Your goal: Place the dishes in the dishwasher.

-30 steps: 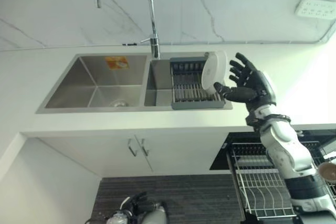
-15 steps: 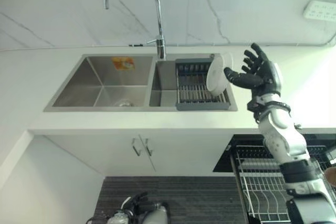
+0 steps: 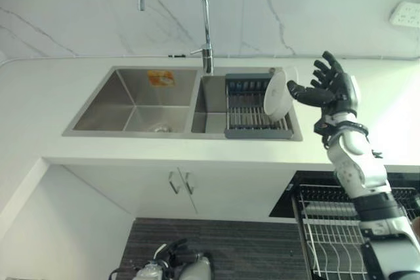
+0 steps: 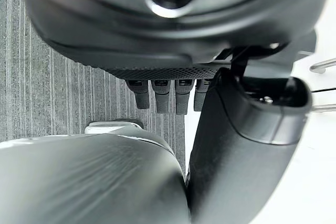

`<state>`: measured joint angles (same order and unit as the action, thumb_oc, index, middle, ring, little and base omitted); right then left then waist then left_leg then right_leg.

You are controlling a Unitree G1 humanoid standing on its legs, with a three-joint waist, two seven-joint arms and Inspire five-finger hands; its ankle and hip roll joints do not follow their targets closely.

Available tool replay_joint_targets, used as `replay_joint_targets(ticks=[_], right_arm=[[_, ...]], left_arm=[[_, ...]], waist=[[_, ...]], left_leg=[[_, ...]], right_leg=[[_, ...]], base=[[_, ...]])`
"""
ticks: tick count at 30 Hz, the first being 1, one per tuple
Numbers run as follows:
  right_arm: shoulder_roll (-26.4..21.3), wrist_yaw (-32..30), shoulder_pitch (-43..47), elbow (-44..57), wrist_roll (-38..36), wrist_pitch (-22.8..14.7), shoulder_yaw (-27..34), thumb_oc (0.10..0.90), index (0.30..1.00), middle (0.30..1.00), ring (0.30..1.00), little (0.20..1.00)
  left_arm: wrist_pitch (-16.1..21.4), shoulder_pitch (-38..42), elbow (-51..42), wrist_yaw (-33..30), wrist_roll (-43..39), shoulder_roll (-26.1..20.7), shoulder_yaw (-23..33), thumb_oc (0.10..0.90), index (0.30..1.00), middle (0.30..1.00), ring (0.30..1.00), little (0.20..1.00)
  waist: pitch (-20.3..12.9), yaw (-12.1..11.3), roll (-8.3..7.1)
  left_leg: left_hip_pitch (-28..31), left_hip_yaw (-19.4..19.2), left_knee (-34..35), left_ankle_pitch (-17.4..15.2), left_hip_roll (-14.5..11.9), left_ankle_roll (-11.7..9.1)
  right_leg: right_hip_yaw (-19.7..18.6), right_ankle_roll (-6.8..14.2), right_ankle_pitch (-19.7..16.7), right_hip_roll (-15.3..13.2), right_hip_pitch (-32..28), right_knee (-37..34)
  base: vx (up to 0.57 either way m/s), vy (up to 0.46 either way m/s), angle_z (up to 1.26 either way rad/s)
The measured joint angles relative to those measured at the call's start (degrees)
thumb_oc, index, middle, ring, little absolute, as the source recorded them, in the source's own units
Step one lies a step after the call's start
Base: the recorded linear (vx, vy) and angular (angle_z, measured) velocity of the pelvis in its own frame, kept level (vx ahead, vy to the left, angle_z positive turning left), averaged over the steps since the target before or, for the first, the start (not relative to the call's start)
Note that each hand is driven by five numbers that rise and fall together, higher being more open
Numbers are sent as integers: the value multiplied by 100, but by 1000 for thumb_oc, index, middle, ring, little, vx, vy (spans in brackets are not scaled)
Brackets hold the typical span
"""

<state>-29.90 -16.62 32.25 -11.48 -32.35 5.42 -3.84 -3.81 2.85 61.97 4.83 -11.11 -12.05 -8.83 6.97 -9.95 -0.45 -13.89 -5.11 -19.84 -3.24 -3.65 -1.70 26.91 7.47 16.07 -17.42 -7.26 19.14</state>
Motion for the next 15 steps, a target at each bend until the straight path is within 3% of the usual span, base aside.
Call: replay_joint_targets(ticks=[7, 15], right_arm=[[-416, 14, 325, -560, 71, 18, 0, 800, 900, 900, 900, 900], [-467, 212, 769, -1312, 77, 41, -223, 800, 900, 900, 900, 900]], left_arm=[[-104, 9, -120, 65, 10, -12, -64, 800, 900, 900, 900, 900], [-114, 13, -126, 87, 10, -20, -65, 800, 900, 900, 900, 900]], waist=[[4, -123, -2], [14, -125, -19]], left_leg=[[-6, 9, 7, -1, 28, -2], [-6, 75, 11, -1, 72, -1]], right_leg=[[37, 5, 3, 5, -37, -34], [61, 5, 3, 10, -125, -98]], base=[[8, -1, 2], [9, -4, 8]])
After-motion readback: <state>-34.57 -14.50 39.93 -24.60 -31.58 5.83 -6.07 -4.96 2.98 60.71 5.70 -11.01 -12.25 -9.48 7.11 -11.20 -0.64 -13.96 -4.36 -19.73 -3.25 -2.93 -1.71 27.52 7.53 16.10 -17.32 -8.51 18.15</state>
